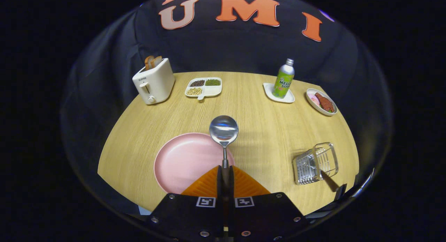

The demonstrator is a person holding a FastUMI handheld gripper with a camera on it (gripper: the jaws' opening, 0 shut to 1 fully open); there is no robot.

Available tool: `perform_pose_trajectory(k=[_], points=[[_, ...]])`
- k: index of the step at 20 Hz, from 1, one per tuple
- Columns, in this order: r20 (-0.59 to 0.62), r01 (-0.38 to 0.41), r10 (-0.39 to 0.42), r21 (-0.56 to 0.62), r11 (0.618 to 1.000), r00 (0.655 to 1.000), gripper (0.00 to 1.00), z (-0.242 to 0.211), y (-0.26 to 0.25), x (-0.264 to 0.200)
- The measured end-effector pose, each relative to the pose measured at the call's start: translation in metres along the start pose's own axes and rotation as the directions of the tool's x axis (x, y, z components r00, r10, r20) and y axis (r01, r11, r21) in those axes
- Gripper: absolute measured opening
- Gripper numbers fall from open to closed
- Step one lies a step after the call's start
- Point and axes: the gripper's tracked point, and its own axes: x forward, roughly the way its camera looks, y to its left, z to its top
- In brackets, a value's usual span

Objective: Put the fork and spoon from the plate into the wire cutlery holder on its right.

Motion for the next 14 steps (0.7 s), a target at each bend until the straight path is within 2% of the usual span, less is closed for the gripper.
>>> perform_pose_trajectory(k=[6,11,14], points=[[0.043,0.070,-0.071,0.025,0.997,0.997,0.06,0.023,-0.071,-0.027],[0.031,0.144,-0.144,0.015,0.989,0.989,0.06,0.027,-0.128,-0.040],[0.020,0.161,-0.162,0.023,0.987,0.987,0.06,0.026,-0.153,-0.042]])
